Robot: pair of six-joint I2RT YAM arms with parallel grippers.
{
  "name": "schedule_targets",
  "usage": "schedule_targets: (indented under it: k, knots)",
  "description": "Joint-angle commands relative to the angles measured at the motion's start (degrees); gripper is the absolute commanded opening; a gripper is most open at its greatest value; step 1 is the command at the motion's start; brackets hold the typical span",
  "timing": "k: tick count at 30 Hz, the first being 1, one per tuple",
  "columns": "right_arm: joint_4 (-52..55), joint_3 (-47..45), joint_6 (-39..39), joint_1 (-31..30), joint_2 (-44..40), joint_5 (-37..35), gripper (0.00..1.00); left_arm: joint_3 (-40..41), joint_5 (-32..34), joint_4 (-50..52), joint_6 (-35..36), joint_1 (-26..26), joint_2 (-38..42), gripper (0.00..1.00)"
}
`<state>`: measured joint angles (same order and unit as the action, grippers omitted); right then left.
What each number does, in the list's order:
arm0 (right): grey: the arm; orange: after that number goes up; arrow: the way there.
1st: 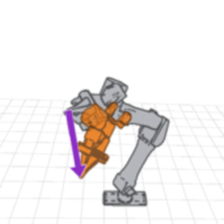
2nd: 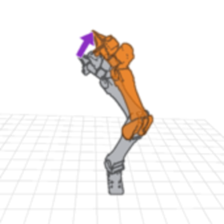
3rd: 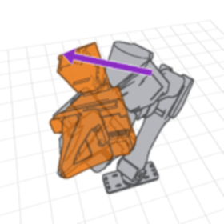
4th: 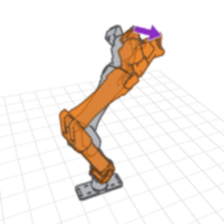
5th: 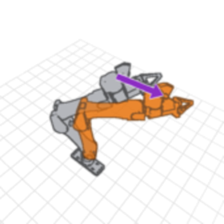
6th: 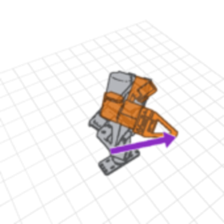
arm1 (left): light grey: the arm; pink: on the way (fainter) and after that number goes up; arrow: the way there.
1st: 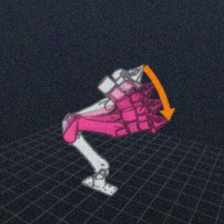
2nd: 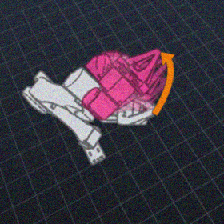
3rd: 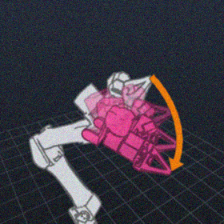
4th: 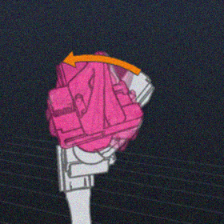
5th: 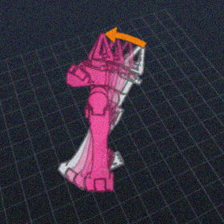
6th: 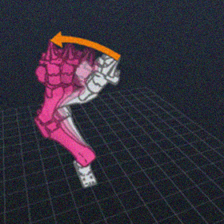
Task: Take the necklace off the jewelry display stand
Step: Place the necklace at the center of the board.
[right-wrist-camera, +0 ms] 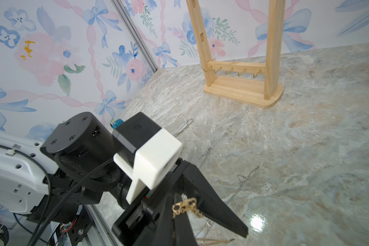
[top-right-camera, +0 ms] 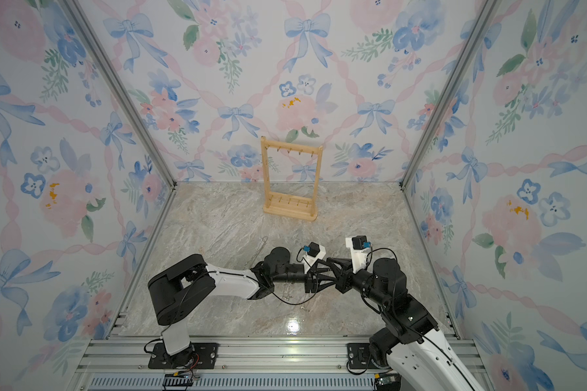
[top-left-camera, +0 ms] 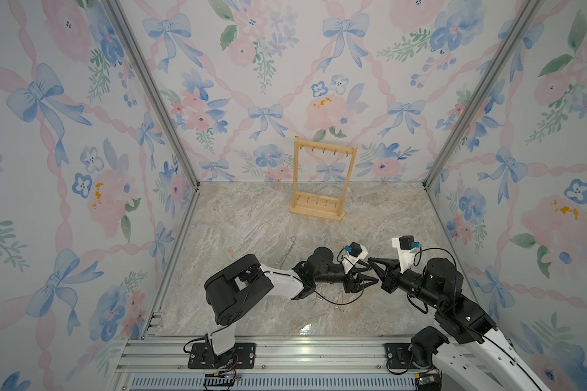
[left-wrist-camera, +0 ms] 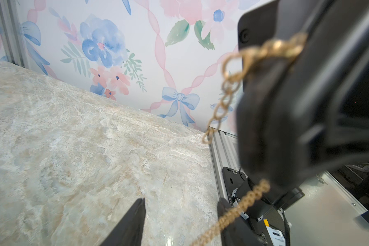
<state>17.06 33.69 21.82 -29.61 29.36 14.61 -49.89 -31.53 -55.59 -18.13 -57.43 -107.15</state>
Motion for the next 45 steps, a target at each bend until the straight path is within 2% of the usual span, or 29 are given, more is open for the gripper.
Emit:
schedule_targets:
  k: [1,6,15,19,24,35,41,45]
  knots:
    - [1.8,1.5,-1.1,0.6,-0.3,-0.1,0.0,-0.8,-1.3,0.6,0.9,-0.6,-1.6,0.5]
    - [2.1,1.8,-1.3,0.7,-0.2,-0.1,0.0,-1.0,-1.1,0.6,0.6,-0.5,-2.9,0.43]
    - [3.1,2.8,-1.6,1.0,-0.3,-0.3,0.0,-1.9,-1.4,0.6,-0.1,-0.6,-5.2,0.22]
    - [3.1,3.1,-1.7,1.1,-0.2,-0.3,0.0,-2.0,-1.4,0.5,-0.2,-0.7,-5.4,0.2]
    - [3.2,3.7,-1.8,1.3,0.0,-0.2,0.0,-1.7,-1.2,0.6,-0.2,-0.7,-5.3,0.1]
    - [4.5,4.6,-1.9,1.5,-0.3,-0.2,0.0,-1.7,-1.5,0.6,-0.7,-0.8,-6.1,0.11]
    - [5.3,5.0,-2.1,1.6,-0.6,-0.2,0.0,-1.6,-1.4,0.6,-1.0,-1.2,-6.2,0.08]
    - [5.7,5.1,-2.0,1.6,-0.8,-0.4,0.0,-1.3,-1.4,0.6,-1.1,-1.3,-5.9,0.0]
